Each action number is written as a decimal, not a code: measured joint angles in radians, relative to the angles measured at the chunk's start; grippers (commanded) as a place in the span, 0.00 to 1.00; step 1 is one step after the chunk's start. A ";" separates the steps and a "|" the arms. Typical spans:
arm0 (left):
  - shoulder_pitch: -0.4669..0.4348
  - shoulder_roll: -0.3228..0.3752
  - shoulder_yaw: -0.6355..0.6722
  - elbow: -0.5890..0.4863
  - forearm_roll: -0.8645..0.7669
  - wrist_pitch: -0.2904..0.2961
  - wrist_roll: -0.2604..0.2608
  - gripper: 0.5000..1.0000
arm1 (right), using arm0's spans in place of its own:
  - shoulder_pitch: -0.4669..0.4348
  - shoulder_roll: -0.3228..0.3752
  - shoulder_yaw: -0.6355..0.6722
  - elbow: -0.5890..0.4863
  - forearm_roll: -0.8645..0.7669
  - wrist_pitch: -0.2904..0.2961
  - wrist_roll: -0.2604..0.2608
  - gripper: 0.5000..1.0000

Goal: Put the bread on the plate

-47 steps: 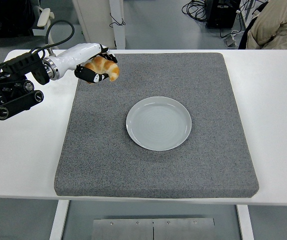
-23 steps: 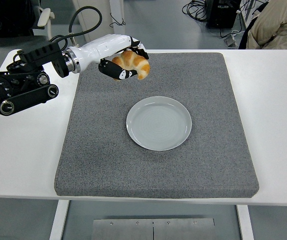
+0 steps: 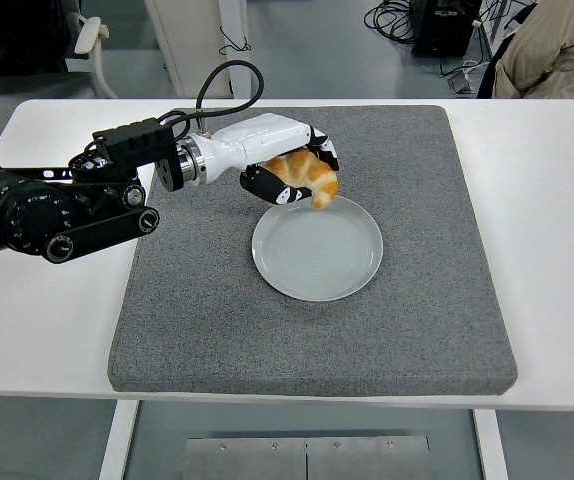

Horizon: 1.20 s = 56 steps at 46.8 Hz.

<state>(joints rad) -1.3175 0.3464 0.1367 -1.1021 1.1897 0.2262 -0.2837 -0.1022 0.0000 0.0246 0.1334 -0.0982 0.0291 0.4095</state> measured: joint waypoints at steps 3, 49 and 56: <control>0.010 -0.014 0.001 0.006 0.007 0.001 0.000 0.00 | 0.000 0.000 0.000 0.000 0.000 0.000 0.000 1.00; 0.130 -0.138 0.006 0.131 0.067 0.019 0.000 0.00 | 0.001 0.000 0.000 0.000 0.000 0.000 0.000 1.00; 0.133 -0.142 0.006 0.136 0.066 0.024 0.000 0.00 | 0.000 0.000 0.000 0.000 0.000 0.000 0.000 1.00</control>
<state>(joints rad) -1.1848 0.2040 0.1427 -0.9664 1.2558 0.2499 -0.2837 -0.1019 0.0000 0.0245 0.1335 -0.0982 0.0291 0.4096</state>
